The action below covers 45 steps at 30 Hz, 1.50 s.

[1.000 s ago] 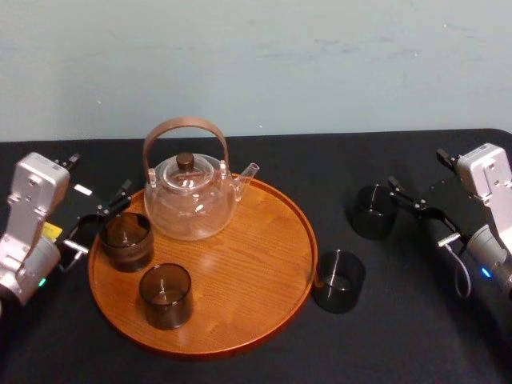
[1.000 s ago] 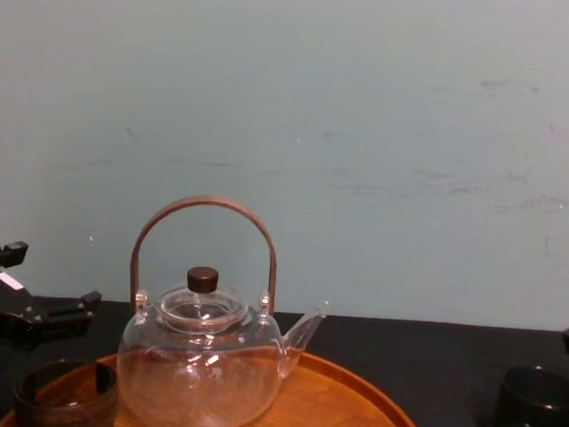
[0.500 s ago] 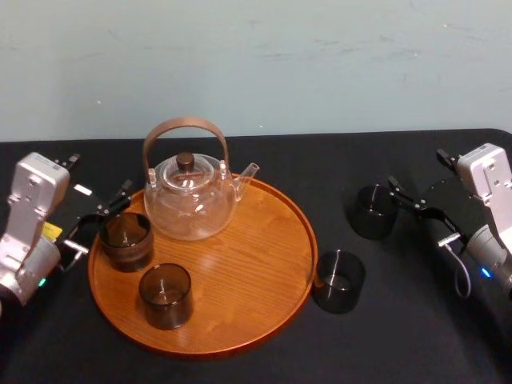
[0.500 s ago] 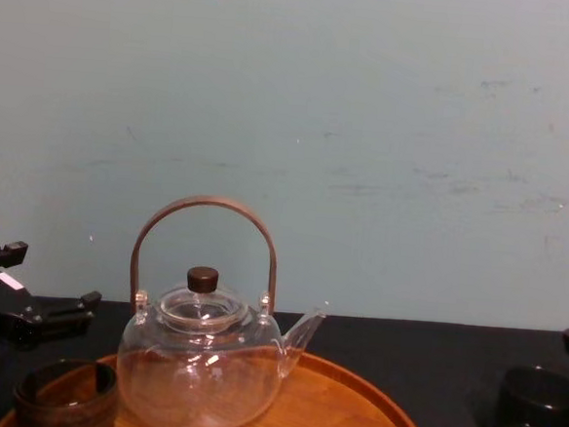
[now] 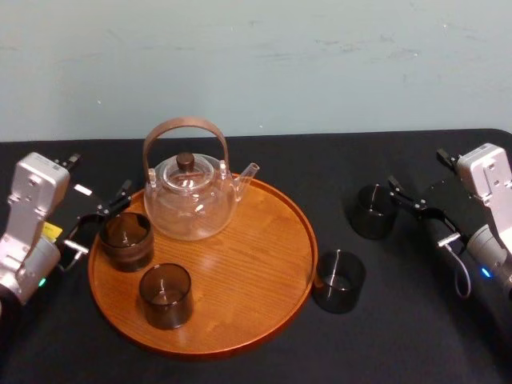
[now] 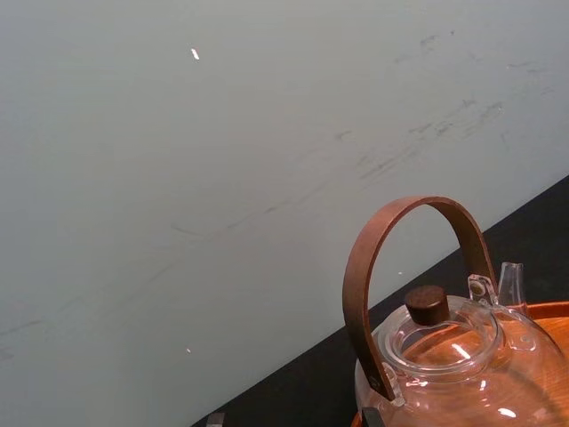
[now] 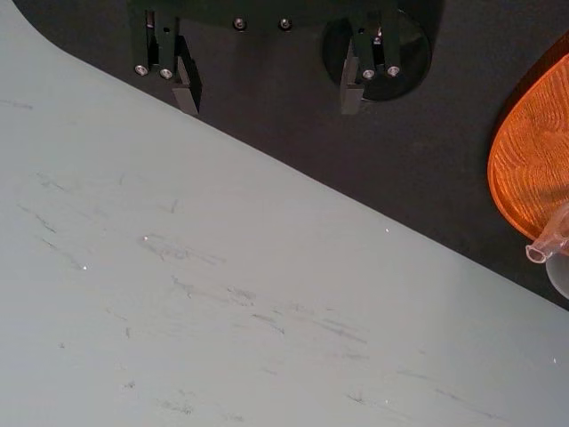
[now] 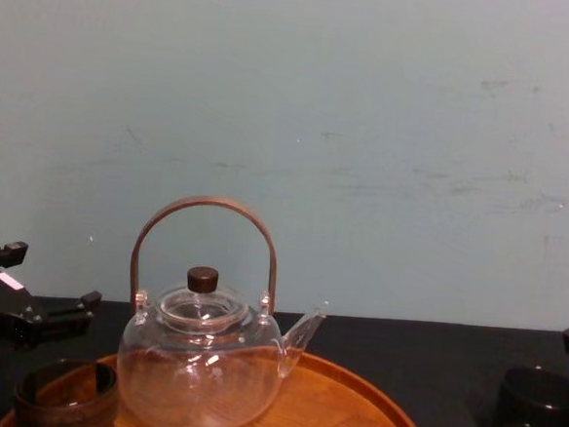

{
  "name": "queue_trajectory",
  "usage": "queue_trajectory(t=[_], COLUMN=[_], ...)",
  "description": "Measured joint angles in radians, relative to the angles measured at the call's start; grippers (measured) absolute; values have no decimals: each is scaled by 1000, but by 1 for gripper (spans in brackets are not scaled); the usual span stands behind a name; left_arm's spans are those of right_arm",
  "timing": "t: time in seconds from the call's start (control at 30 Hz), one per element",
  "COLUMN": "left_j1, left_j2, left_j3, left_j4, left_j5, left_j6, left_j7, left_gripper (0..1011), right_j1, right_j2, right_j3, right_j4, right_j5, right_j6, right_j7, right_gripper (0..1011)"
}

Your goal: Pick up the glass from the table and place it on the tray.

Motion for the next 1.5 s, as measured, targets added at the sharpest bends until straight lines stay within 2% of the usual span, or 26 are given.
queue_trajectory(t=[0.9, 1.07, 1.2, 1.5], left_j1=[0, 0, 0, 0], left_j2=[0, 0, 0, 0], left_j3=[0, 0, 0, 0], left_j4=[0, 0, 0, 0], left_j5=[0, 0, 0, 0], left_j6=[0, 0, 0, 0], left_j7=[0, 0, 0, 0], left_gripper=[1002, 1002, 1001, 1001], right_j1=[0, -16, -49, -132], right_j2=[0, 4, 14, 52], right_j3=[0, 16, 43, 99], right_j4=[0, -16, -50, -142], right_j5=[0, 7, 33, 98], right_j6=[0, 1, 15, 78], right_j7=[0, 22, 43, 92], right_gripper=[1002, 1002, 1002, 1002])
